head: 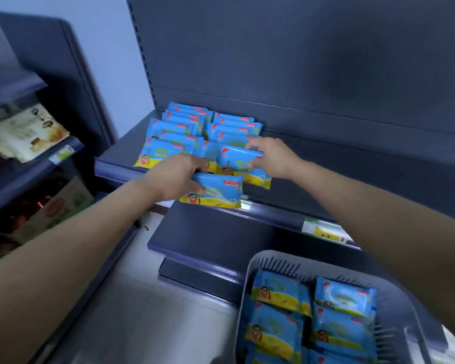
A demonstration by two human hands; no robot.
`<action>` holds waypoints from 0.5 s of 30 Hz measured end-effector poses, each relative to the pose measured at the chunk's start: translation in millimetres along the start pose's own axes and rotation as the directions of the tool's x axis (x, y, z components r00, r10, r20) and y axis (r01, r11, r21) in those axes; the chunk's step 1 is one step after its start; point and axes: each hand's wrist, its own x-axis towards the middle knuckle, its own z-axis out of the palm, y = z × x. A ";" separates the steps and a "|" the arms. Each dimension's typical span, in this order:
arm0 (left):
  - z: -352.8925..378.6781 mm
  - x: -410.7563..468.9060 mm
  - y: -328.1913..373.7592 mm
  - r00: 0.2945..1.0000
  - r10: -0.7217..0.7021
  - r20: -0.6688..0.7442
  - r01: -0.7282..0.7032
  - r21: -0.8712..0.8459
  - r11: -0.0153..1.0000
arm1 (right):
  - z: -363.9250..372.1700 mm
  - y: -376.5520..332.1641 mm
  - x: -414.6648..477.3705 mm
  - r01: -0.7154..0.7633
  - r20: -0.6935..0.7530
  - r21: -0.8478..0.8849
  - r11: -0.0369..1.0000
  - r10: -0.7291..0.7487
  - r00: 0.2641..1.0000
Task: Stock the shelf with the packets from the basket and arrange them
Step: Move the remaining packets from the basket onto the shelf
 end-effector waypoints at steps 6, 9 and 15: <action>-20.1 23.3 -50.4 0.996 -0.049 -0.079 0.044 -0.067 0.997 | 29.8 -9.6 59.7 -0.038 0.048 -0.138 0.990 0.045 0.998; -24.0 41.4 -60.3 0.997 -0.040 -0.061 0.034 -0.101 0.994 | 33.2 -6.2 80.8 -0.084 0.013 -0.168 0.982 0.087 0.996; -19.9 84.1 -65.2 1.000 -0.016 -0.015 0.014 -0.141 0.990 | 29.4 1.1 105.3 -0.111 -0.049 -0.126 0.986 0.106 0.993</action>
